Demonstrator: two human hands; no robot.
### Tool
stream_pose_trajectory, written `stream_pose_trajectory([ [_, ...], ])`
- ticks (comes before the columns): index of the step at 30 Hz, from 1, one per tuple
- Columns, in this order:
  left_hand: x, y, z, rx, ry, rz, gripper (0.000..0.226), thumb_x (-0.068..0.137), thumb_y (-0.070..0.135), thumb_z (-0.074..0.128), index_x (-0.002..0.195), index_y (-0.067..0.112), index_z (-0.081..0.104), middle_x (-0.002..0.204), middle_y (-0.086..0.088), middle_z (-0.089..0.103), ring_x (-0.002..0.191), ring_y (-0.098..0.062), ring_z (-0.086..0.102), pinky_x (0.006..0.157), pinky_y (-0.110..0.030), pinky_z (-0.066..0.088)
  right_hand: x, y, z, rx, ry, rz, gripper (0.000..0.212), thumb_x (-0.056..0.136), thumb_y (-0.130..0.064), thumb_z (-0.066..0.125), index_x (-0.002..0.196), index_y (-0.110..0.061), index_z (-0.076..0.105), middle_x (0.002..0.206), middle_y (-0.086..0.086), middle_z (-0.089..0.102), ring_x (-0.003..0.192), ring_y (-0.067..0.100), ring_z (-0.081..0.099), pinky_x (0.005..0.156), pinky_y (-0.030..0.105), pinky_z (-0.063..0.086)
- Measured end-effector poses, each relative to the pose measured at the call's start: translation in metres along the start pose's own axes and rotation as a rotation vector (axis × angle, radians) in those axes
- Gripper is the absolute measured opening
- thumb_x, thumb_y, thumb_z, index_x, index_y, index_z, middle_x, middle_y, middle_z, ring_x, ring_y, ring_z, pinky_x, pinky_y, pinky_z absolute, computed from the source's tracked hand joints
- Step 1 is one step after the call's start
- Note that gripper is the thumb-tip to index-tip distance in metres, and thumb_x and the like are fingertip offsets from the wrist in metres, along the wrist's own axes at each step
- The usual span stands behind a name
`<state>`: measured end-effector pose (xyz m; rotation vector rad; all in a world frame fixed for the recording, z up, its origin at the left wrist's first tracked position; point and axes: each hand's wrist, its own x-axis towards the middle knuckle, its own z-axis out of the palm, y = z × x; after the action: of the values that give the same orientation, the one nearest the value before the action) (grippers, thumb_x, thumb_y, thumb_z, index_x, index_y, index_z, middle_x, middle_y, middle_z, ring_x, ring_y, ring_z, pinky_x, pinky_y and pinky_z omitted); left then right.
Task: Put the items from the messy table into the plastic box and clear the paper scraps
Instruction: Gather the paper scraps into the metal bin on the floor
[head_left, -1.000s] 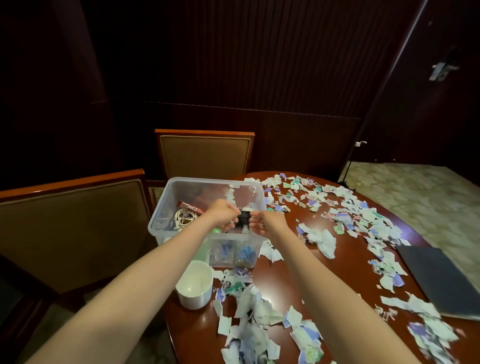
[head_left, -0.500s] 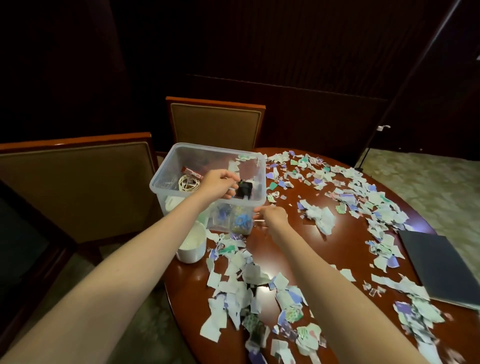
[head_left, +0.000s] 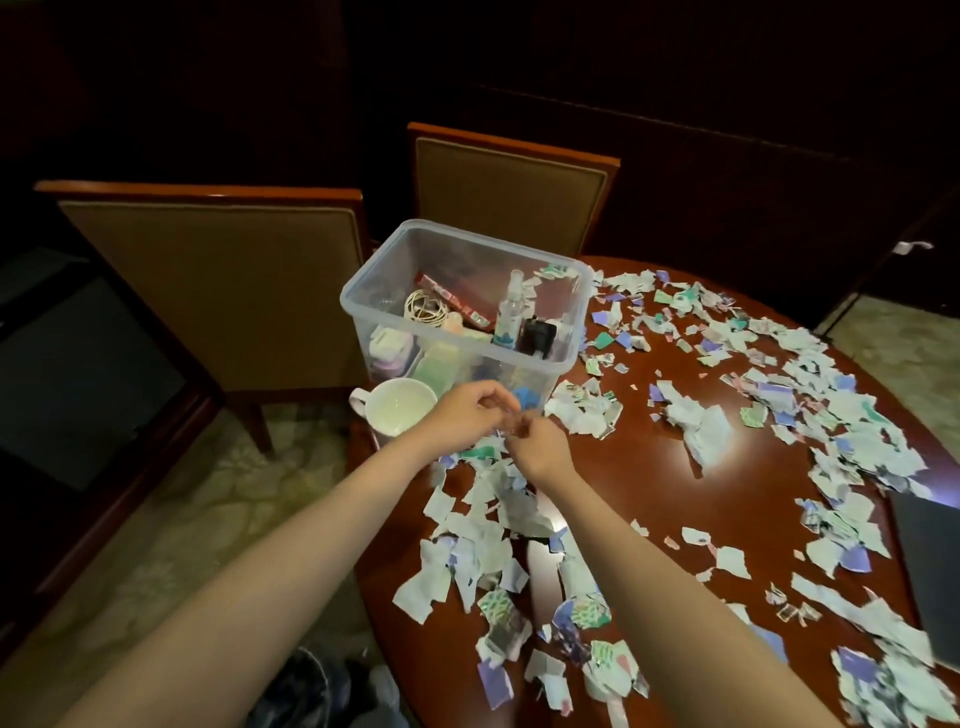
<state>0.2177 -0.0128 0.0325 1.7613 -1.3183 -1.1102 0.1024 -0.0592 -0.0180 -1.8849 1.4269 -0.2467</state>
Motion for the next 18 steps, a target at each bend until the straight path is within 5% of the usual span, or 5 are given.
stream_pose_trajectory([
  [4,0.005,-0.036,0.014,0.273,0.084,-0.025,0.035,0.089,0.001,0.05,0.122,0.01,0.052,0.128,-0.007,0.052,0.116,-0.018,0.051,0.095,-0.024,0.039,0.005,0.013,0.018,-0.213,-0.012,-0.13,0.04,0.087,-0.017,0.055,0.126,-0.011,0.051,0.133,0.011,0.046,0.125,0.028,0.04,0.098,0.031,0.036],
  [8,0.012,-0.066,0.03,0.449,0.123,0.049,0.045,0.087,0.002,0.05,0.131,0.01,0.041,0.137,-0.01,0.039,0.129,-0.023,0.039,0.109,-0.031,0.033,0.009,0.024,0.03,-0.428,0.015,-0.335,0.056,0.088,-0.032,0.053,0.14,-0.017,0.038,0.148,0.004,0.034,0.135,0.023,0.031,0.109,0.035,0.028],
  [11,0.019,-0.084,0.043,0.624,0.172,0.152,0.05,0.089,0.007,0.048,0.138,0.01,0.035,0.144,-0.009,0.033,0.136,-0.02,0.028,0.116,-0.028,0.024,0.013,0.032,0.041,-0.536,0.004,-0.443,0.065,0.086,-0.035,0.049,0.145,-0.016,0.03,0.153,0.004,0.026,0.142,0.021,0.021,0.115,0.031,0.015],
  [15,0.027,-0.099,0.049,0.579,0.19,0.151,0.049,0.095,0.013,0.041,0.143,0.011,0.03,0.149,-0.007,0.027,0.138,-0.021,0.028,0.113,-0.029,0.024,0.017,0.046,0.059,-0.488,0.094,-0.513,0.078,0.075,-0.05,0.021,0.143,-0.015,0.034,0.151,0.005,0.032,0.14,0.02,0.026,0.112,0.029,0.017],
  [18,0.034,-0.112,0.05,0.649,0.269,0.303,0.046,0.094,0.013,0.04,0.139,0.008,0.034,0.146,-0.008,0.028,0.139,-0.017,0.023,0.114,-0.022,0.015,0.023,0.054,0.065,-0.482,0.119,-0.542,0.076,0.076,-0.049,0.02,0.143,-0.016,0.034,0.15,0.004,0.032,0.14,0.018,0.027,0.113,0.029,0.017],
])
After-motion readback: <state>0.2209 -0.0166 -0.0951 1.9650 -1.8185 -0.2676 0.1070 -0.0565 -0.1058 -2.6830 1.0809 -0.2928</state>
